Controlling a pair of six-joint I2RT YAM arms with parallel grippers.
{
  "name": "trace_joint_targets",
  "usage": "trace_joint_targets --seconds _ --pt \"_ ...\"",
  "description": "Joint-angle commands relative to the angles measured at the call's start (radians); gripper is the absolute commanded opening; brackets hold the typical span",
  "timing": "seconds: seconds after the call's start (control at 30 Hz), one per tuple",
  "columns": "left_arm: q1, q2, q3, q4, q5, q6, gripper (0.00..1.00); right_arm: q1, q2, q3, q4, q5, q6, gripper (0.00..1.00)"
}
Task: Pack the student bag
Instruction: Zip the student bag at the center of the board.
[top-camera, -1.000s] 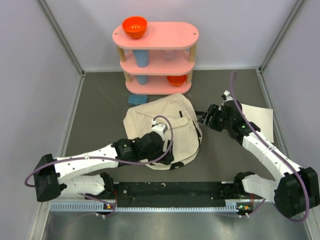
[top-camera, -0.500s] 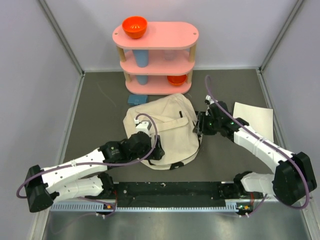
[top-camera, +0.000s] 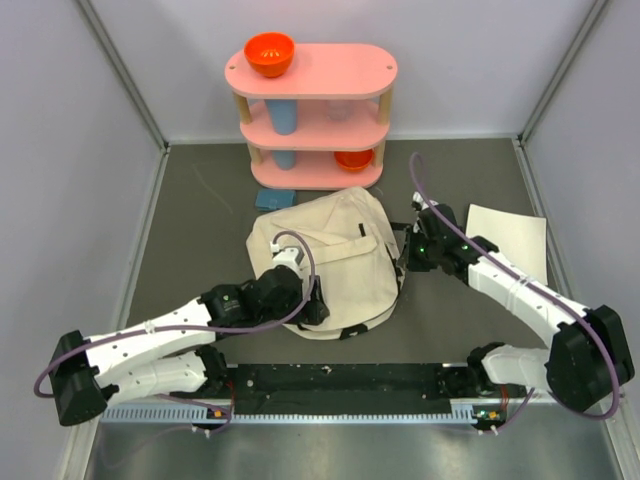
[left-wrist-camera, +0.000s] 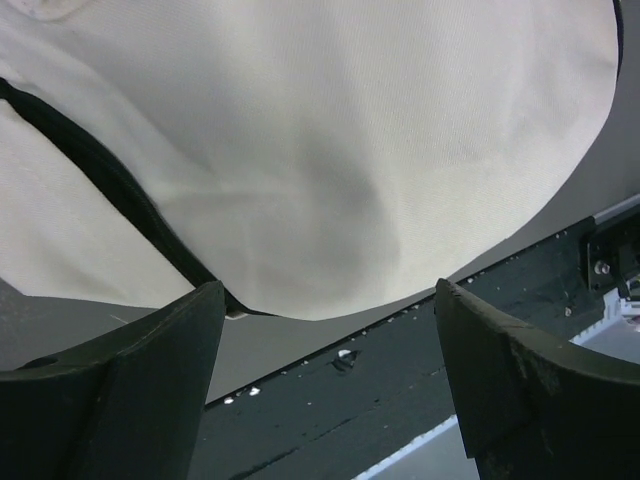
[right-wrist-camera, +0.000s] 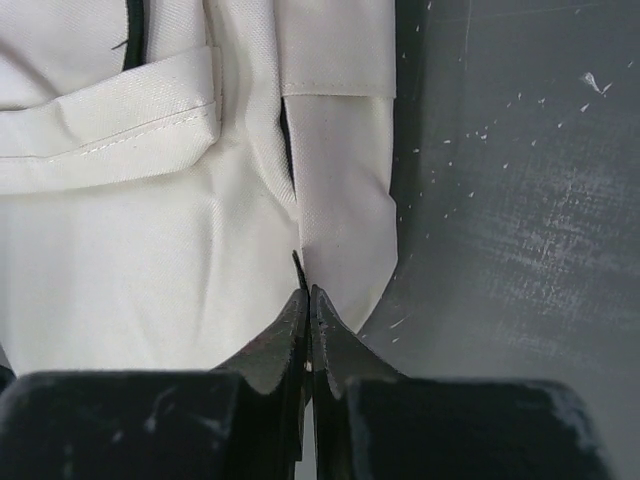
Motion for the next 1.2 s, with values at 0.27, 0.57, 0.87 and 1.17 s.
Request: trace_joint_targets --seconds 0.27,0.57,0.87,1.17 --pt "-0.01 -0.23 -0.24 0.074 0.102 -0.255 0.98 0.014 -0.224 -0.152 0.1 -0.166 -0.001 0.0" --pt "0.016 -0.144 -0.323 0.441 0.079 -0.241 0.99 0.029 -0.338 -0.277 0.167 -0.272 0.044 0.0" --pt "0.178 0.045 -0.328 0.633 0.13 -0.266 0.99 0.135 -0.296 -0.297 0.221 -0.228 0.113 0.0" --pt "0.569 -0.121 -0.288 0.366 0.154 -0.015 0.99 0.25 -0.308 -0.323 0.305 -0.191 0.217 0.0"
